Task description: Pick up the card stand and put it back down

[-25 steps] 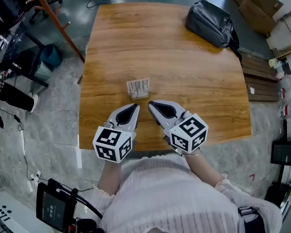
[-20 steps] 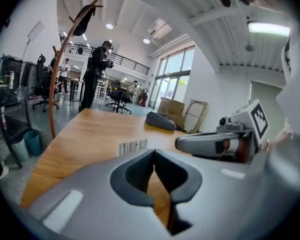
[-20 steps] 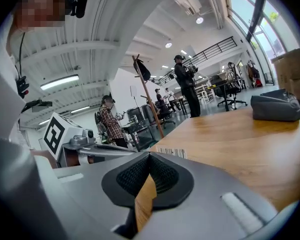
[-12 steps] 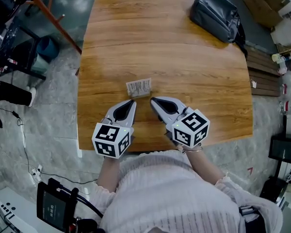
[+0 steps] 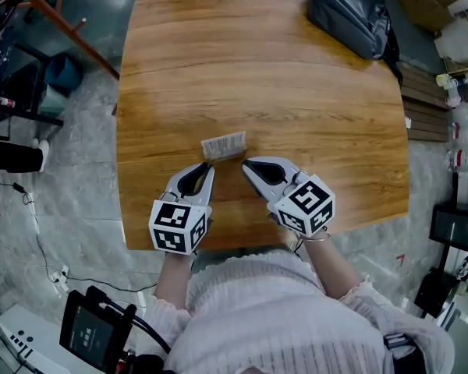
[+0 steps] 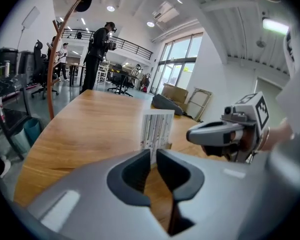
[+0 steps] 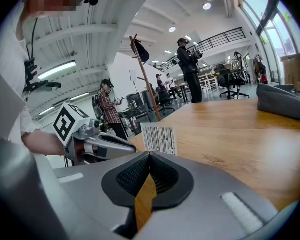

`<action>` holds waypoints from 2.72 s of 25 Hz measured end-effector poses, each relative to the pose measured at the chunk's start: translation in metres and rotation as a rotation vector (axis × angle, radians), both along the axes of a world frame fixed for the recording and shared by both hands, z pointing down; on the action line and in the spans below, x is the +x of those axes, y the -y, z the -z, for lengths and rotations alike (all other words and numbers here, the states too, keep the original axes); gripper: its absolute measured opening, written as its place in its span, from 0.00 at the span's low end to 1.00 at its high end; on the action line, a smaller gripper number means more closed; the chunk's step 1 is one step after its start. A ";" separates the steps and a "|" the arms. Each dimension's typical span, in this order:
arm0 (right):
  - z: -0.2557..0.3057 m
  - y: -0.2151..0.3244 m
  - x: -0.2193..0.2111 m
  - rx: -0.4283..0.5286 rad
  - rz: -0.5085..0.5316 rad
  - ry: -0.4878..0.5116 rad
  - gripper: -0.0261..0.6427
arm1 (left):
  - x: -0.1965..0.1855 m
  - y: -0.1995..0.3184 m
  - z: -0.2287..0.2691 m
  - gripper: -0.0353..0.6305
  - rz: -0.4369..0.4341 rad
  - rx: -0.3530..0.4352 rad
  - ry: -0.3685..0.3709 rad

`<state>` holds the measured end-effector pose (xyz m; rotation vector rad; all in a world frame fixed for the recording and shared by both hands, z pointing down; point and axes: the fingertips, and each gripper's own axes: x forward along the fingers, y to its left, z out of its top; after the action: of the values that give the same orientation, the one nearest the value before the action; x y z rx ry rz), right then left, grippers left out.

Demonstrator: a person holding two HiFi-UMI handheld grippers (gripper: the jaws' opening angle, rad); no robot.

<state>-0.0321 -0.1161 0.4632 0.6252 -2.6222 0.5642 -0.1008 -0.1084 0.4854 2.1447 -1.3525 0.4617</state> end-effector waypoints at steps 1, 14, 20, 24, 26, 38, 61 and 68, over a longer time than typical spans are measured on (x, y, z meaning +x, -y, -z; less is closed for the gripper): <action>-0.003 0.002 0.000 0.004 0.002 -0.014 0.04 | -0.002 0.000 -0.003 0.12 0.004 -0.005 -0.002; -0.077 0.042 -0.005 -0.015 0.069 -0.180 0.40 | -0.016 0.023 -0.065 0.34 -0.083 -0.089 0.111; -0.081 0.035 -0.016 0.046 0.206 -0.284 0.44 | -0.007 0.026 -0.051 0.37 -0.103 -0.054 0.091; -0.079 0.037 -0.020 0.054 0.195 -0.276 0.43 | -0.002 0.029 -0.049 0.37 -0.132 -0.040 0.114; -0.079 0.038 -0.022 0.057 0.195 -0.273 0.43 | 0.001 0.028 -0.051 0.37 -0.152 -0.041 0.141; -0.083 0.040 -0.032 0.083 0.175 -0.268 0.35 | -0.001 0.034 -0.056 0.36 -0.158 -0.018 0.230; 0.081 0.043 -0.003 0.220 0.029 -0.152 0.35 | 0.021 0.040 0.109 0.36 -0.171 0.219 0.157; 0.115 0.043 0.005 0.262 0.017 -0.115 0.35 | 0.029 0.040 0.146 0.36 -0.169 0.294 0.147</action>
<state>-0.0267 -0.1588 0.3479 0.6908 -2.6088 0.1741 -0.0716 -0.1487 0.3394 2.5219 -1.3965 0.5230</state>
